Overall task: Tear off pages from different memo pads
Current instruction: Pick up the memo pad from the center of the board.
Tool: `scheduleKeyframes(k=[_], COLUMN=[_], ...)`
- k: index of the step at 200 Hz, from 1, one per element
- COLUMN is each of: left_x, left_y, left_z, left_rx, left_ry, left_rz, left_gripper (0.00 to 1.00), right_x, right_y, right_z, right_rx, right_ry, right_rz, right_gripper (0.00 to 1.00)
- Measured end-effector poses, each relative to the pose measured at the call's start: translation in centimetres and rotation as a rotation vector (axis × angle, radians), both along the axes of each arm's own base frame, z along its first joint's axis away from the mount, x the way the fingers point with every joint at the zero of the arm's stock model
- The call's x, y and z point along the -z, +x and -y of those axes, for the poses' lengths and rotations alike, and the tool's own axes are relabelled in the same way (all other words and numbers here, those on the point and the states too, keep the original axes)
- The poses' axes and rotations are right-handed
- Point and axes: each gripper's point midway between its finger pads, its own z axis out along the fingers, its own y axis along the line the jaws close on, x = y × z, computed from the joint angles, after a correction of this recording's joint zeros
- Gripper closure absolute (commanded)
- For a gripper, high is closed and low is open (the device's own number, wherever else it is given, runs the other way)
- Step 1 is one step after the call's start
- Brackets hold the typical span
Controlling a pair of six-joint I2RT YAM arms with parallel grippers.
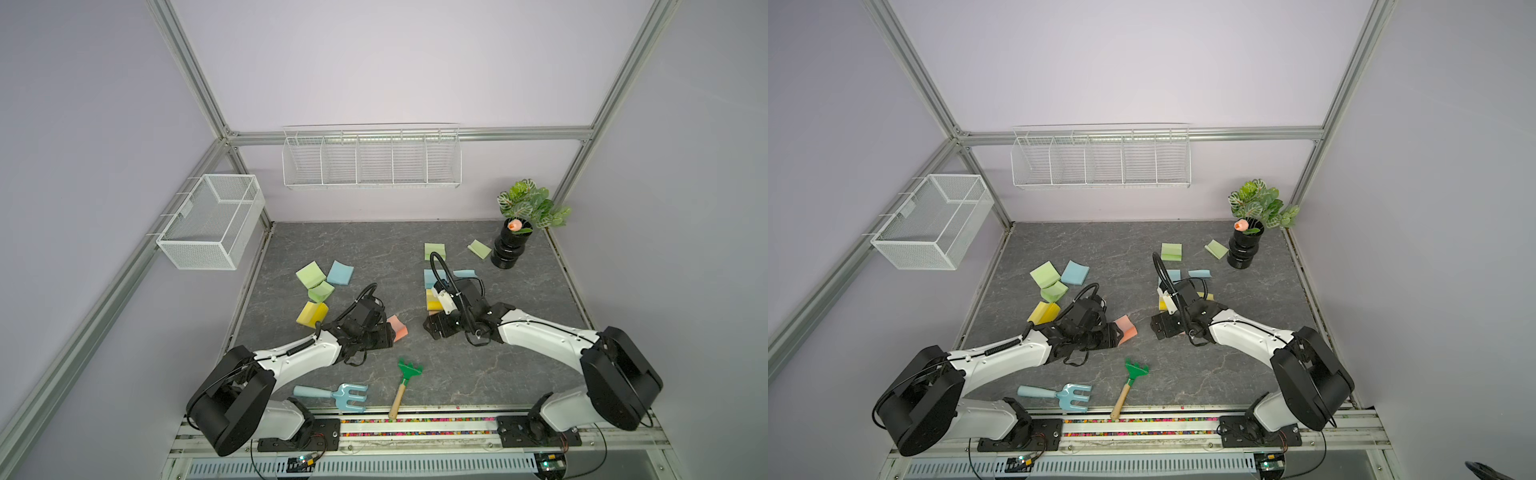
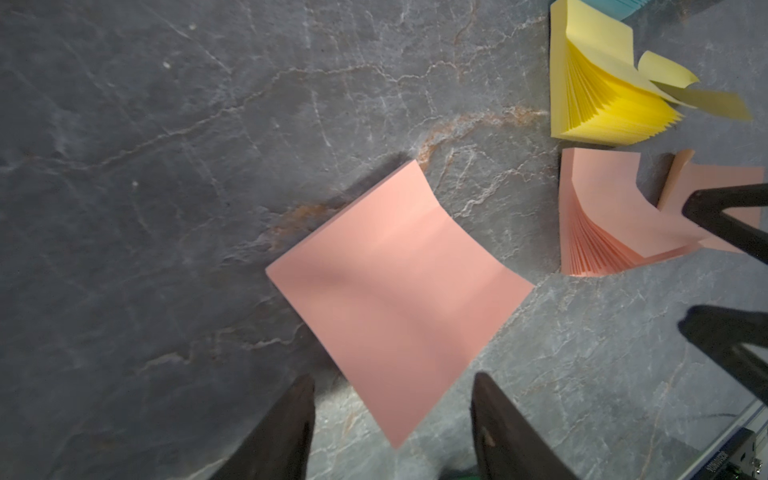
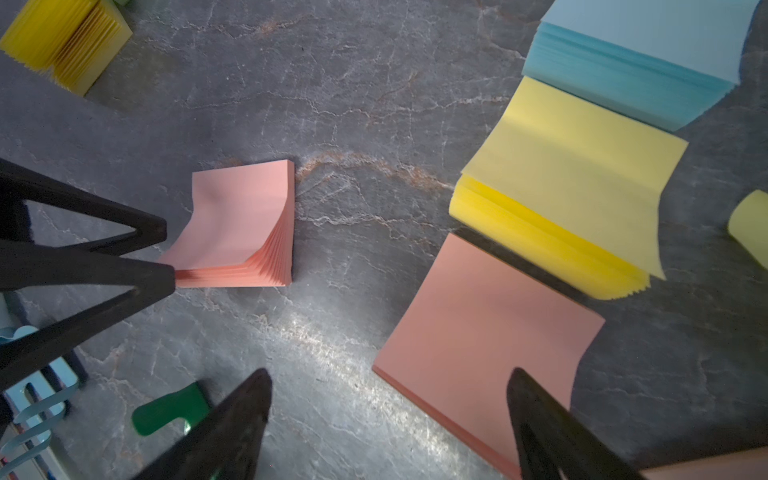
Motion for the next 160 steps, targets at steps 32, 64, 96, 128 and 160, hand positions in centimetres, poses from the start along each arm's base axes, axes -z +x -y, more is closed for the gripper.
scheduleKeyframes(k=[32,64,96,128,160], left_x=[0.4,0.6,1.1,1.1,1.0], left_y=[-0.1,0.2,0.3,0.6,1.0], left_z=[-0.3,-0.6,-1.1,-1.5,-1.9], left_rx=[-0.005,-0.018,-0.033,-0.049,-0.067], left_ry=[0.012,0.031,0.061,0.082,0.103], left_rz=[-0.002,0.005,0.006,0.016,0.032], left_gripper=[0.38,0.38,0.37,0.37,0.37], right_x=[0.1,0.0,-0.1,0.0,-0.3], right_y=[-0.1,0.0,0.1,0.0,0.5], right_z=[0.0,-0.1,-0.2,-0.8,-2.4], right_rx=[-0.001,-0.002,-0.005,-0.018,-0.048], right_ry=[-0.004,-0.003,-0.003,-0.011,-0.014], right_rz=[-0.006,-0.006,-0.008,-0.015,-0.014], right_gripper=[0.11,0.11,0.11,0.11,0.11])
